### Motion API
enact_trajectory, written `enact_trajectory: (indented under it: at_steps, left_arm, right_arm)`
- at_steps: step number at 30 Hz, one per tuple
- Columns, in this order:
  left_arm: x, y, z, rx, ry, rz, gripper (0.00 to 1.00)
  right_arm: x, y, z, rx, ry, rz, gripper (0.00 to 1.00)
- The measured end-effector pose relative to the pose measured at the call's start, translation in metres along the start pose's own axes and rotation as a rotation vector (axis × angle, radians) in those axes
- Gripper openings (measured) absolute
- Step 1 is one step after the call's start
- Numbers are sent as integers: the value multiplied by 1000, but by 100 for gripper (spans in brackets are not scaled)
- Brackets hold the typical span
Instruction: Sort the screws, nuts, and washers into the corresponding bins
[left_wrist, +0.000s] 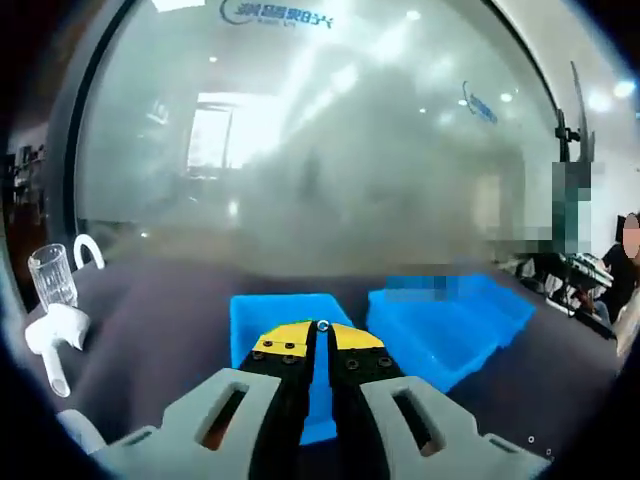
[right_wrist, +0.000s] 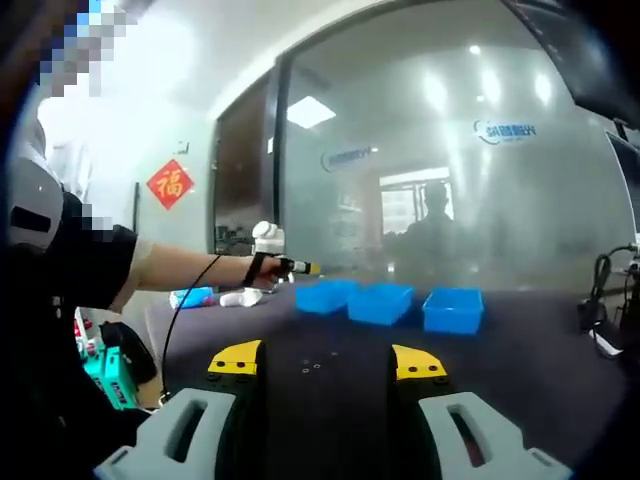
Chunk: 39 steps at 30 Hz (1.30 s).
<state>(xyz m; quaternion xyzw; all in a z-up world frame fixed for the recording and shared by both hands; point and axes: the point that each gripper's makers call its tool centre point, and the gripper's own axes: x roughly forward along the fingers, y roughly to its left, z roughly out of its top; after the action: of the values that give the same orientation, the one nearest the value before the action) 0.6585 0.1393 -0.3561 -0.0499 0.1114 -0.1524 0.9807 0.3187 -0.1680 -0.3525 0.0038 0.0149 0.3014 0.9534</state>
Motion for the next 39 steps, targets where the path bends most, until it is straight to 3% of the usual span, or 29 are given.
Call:
enact_trajectory:
  at_steps: [5, 8, 15, 21, 28, 34, 35, 39]
  left_arm:
    - [0, -2, -4, 21, 16, 0, 6]
    - [-2, 0, 0, 12, -4, 0, 7]
    - [-13, 3, -2, 43, -4, 16, 48]
    - [-35, -16, -4, 43, -19, -55, 48]
    - [-88, -56, -7, 67, -45, -181, 47]
    - [-150, -95, -5, 66, -95, -270, 46]
    - [-165, -108, -6, 86, -108, -319, 46]
    - [-204, -129, -14, 82, -120, -384, 46]
  right_arm:
    - [1, 2, -1, 0, 7, 3, 44]
    - [2, 4, -1, -1, 4, 7, 44]
    - [2, 7, -1, 1, 7, 13, 44]
    - [5, 10, 0, 1, 3, 24, 44]
    - [10, 8, 6, -14, 4, 28, 44]
    - [15, 1, 11, -22, -10, 11, 44]
    - [16, 1, 12, -22, -15, 9, 44]
    - [21, 4, 15, -29, -17, 14, 45]
